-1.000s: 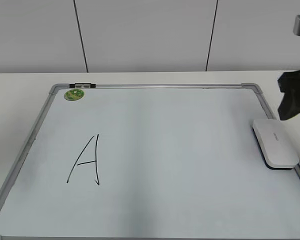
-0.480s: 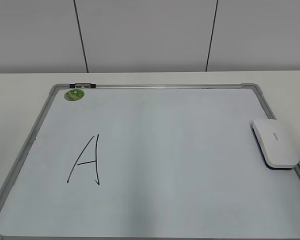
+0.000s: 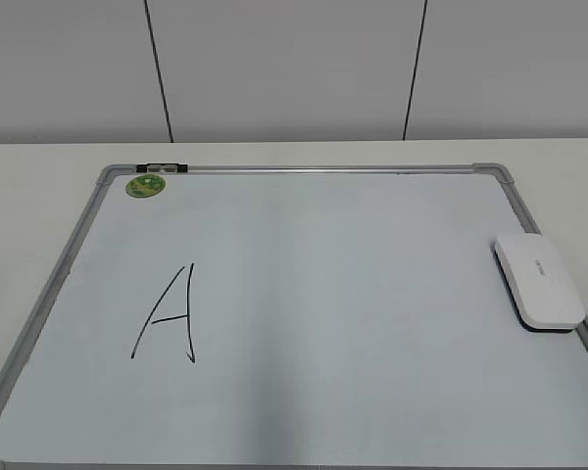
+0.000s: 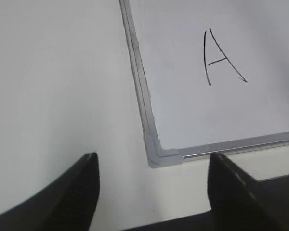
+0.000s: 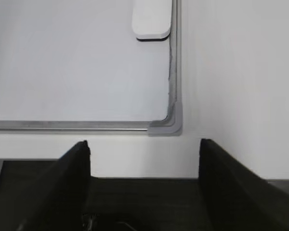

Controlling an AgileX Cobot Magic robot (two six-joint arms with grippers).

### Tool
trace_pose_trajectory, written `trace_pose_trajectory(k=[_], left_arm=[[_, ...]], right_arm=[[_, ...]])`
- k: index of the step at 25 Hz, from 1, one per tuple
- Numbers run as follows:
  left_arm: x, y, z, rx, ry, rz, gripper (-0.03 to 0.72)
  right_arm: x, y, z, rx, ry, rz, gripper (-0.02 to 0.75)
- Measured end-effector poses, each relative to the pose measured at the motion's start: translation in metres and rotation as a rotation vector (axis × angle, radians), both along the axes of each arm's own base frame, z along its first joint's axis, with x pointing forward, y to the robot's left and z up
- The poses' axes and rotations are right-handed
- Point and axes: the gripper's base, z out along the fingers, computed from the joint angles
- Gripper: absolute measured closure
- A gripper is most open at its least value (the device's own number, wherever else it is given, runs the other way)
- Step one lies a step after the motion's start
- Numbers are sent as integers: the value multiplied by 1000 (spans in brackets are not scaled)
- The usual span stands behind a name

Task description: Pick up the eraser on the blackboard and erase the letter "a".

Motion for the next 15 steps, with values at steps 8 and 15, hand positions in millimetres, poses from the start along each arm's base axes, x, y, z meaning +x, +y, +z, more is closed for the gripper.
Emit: trace_pose_trajectory(k=[8, 15], left_arm=[[-3, 1, -4, 1, -24, -5, 174], [-2, 0, -5, 21, -27, -26, 174]], right_arm=[[1, -11, -7, -100, -100, -55, 216], [3, -2, -11, -115, -114, 85, 216]])
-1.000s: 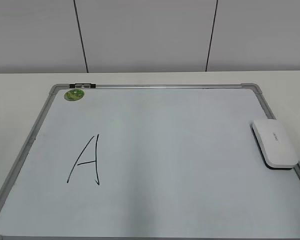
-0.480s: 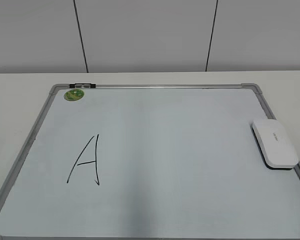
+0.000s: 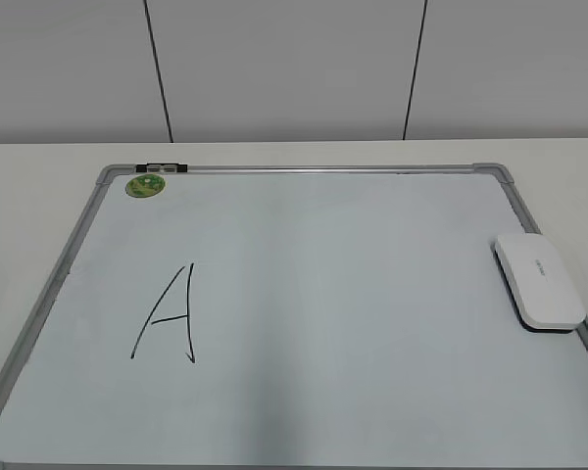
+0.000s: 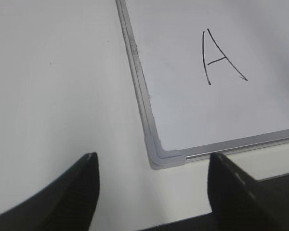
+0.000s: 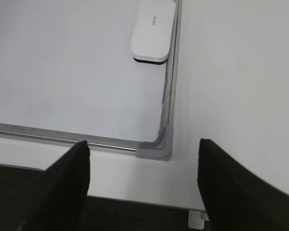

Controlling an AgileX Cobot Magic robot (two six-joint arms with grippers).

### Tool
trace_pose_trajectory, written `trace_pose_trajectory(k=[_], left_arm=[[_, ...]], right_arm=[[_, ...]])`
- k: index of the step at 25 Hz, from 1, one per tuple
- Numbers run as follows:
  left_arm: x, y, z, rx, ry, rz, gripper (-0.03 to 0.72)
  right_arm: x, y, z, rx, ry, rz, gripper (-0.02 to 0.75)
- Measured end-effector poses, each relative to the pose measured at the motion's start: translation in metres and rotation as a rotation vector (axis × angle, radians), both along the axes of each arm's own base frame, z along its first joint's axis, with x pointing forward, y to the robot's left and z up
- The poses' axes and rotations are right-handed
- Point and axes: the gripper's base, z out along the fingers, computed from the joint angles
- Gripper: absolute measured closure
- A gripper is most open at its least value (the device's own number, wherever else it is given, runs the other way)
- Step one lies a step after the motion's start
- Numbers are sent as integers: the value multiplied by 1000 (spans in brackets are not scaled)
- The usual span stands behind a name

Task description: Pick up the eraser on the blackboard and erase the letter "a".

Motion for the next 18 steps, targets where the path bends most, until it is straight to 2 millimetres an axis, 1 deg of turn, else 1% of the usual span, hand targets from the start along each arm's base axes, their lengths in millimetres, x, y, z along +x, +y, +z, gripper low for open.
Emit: trace_pose_trajectory(k=[18], left_arm=[[0, -1, 0, 6, -1, -19, 194]], right_arm=[[0, 2, 0, -6, -5, 27, 217]])
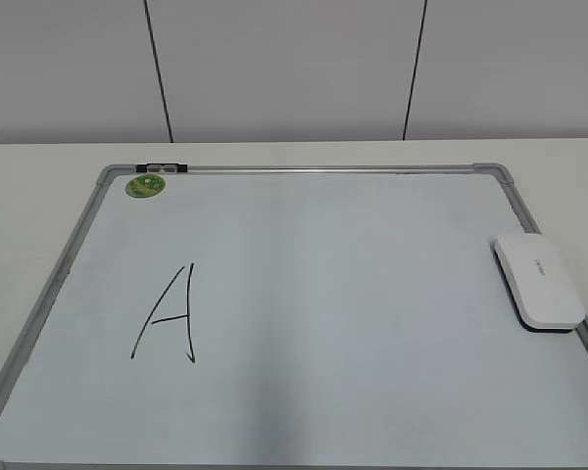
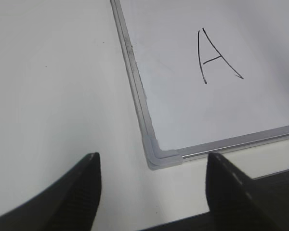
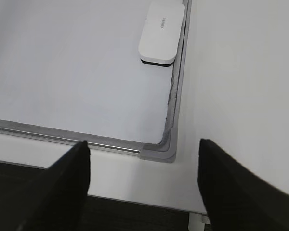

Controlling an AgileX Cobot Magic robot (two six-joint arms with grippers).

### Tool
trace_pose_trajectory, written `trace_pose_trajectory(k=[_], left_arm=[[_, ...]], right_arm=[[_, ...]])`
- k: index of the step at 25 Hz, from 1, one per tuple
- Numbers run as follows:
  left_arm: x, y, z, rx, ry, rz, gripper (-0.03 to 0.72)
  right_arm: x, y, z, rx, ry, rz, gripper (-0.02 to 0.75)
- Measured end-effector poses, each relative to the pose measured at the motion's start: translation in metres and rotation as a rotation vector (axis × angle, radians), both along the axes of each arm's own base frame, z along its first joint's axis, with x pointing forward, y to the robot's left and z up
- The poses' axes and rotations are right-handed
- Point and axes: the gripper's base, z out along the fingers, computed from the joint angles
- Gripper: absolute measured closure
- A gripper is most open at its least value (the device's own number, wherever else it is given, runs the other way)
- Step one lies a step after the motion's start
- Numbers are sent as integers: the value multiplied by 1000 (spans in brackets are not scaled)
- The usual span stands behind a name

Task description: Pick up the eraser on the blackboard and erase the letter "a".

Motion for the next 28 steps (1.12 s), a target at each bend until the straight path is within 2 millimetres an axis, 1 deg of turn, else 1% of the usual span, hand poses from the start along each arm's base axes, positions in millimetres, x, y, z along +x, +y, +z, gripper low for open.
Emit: trace_pose_trajectory(k=[11, 14, 19, 23, 28], left_arm=[[0, 0, 0, 0, -2, -2, 211], [-3, 0, 0, -4, -20, 3, 213], [-9, 2, 1, -11, -61, 91, 215], [-17, 3, 1, -17, -117, 156, 225], [-18, 2, 1, -18, -125, 183, 227]], right_arm=[[0, 0, 0, 0, -2, 2, 217], [0, 0, 0, 0, -2, 2, 217], [0, 0, 0, 1, -5, -40, 218], [-8, -1, 0, 7, -59, -90, 218], [-16, -1, 0, 13, -112, -97, 218]])
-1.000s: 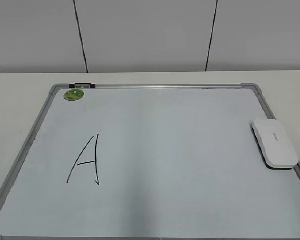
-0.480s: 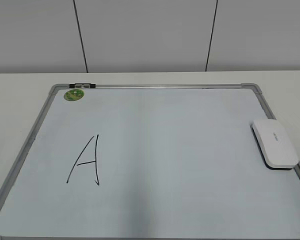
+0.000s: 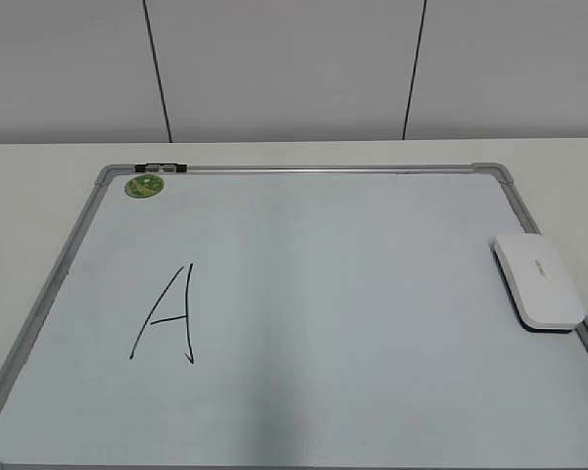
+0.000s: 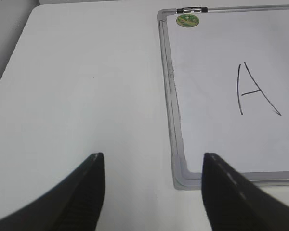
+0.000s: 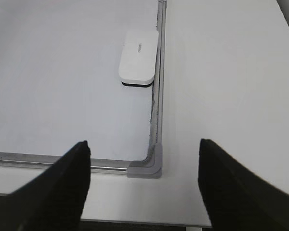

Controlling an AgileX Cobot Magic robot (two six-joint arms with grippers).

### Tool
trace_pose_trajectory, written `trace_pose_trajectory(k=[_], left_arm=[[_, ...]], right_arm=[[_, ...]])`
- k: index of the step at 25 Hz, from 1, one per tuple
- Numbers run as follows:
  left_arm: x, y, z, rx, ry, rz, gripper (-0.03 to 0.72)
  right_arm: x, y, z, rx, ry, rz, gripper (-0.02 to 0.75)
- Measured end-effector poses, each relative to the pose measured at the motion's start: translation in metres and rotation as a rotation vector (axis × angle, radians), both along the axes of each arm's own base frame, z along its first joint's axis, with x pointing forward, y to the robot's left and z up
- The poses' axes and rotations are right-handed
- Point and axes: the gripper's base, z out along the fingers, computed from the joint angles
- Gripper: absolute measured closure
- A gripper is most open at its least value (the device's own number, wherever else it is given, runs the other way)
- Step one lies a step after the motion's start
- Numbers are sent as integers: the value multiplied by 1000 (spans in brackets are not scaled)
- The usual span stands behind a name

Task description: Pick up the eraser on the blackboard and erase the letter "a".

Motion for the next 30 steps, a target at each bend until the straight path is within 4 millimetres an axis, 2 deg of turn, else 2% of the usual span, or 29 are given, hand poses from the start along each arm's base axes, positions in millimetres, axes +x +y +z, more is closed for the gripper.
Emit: trace_pose_trajectory(k=[30], left_arm=[[0, 0, 0, 0, 0, 2, 239]], right_arm=[[0, 0, 0, 0, -2, 0, 218]])
